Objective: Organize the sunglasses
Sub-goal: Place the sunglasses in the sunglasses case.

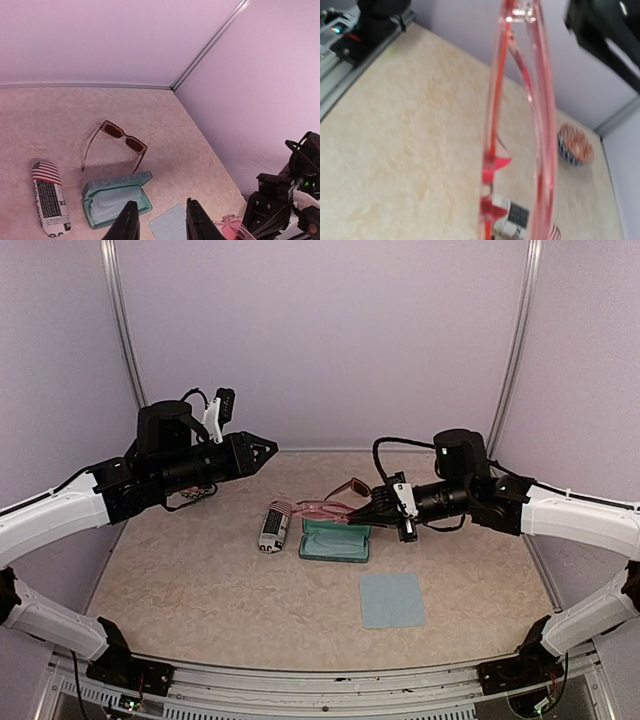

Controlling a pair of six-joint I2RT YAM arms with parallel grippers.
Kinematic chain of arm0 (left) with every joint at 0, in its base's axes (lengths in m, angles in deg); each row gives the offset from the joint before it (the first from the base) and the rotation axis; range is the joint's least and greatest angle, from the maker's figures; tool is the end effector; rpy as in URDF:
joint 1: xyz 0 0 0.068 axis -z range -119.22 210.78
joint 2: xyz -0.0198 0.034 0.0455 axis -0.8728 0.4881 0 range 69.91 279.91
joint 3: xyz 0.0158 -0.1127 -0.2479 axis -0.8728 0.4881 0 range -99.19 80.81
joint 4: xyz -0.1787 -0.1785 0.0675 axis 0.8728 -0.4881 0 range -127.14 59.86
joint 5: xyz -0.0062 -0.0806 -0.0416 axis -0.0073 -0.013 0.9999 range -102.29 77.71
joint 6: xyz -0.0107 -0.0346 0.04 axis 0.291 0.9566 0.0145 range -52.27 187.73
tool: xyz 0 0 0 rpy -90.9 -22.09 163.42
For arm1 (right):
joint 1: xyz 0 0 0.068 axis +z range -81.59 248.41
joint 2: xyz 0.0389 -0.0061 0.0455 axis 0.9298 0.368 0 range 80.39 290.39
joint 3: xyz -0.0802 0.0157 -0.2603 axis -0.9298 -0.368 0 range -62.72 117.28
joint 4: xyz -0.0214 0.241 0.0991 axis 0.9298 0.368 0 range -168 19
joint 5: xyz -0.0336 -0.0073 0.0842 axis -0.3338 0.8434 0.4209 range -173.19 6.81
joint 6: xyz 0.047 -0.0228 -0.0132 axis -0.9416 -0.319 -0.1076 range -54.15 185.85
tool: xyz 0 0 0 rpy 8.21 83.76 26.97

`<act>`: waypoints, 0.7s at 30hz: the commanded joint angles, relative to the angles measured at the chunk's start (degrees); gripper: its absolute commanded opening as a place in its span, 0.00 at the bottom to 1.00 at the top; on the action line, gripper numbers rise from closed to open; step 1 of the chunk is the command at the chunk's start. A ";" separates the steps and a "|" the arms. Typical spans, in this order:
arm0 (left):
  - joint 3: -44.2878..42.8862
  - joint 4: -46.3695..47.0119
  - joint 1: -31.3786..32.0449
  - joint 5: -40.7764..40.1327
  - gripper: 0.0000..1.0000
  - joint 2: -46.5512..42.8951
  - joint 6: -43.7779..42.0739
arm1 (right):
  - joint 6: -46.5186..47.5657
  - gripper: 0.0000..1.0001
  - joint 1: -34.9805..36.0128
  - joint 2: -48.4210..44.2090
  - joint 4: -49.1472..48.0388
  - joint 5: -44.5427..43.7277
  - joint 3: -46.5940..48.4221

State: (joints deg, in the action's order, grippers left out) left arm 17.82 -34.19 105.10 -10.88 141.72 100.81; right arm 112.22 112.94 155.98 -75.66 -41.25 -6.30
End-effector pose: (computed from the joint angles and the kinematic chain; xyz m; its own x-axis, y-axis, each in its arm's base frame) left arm 0.2110 -0.2072 0.3615 -0.5242 -0.2508 -0.8138 0.5125 0.6703 -0.5367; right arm 0.1964 0.2266 0.3086 0.5181 -0.2456 -0.8193 -0.8550 -0.1211 -0.5044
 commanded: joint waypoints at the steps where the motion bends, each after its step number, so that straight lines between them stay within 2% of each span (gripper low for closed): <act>1: 1.66 -6.17 -0.35 -9.76 0.37 -3.45 0.03 | -4.57 0.00 -0.75 2.73 7.82 -6.01 5.24; 3: 1.72 -8.49 -0.41 -12.17 0.44 -5.01 0.04 | -5.89 0.00 -0.85 4.24 10.93 -6.73 7.02; 5: 1.65 -10.25 -0.46 -13.64 0.47 -6.26 -0.26 | -7.15 0.00 -0.95 5.20 11.77 -7.49 7.48; 12: 3.93 -13.43 -0.59 -17.39 0.77 -12.21 0.41 | -9.95 0.00 -1.04 9.74 18.75 -11.12 11.00; 17: 4.72 -14.24 -1.15 -16.66 0.97 -14.45 0.11 | -9.11 0.00 -1.03 14.04 25.30 -12.73 14.05; 21: 4.71 -15.51 -1.16 -16.62 0.99 -13.82 0.18 | -9.97 0.00 -1.11 20.33 33.61 -14.83 21.15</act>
State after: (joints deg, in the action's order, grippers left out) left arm 21.87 -47.68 104.25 -26.75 127.67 101.11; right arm 103.52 112.37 171.33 -51.94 -53.47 8.11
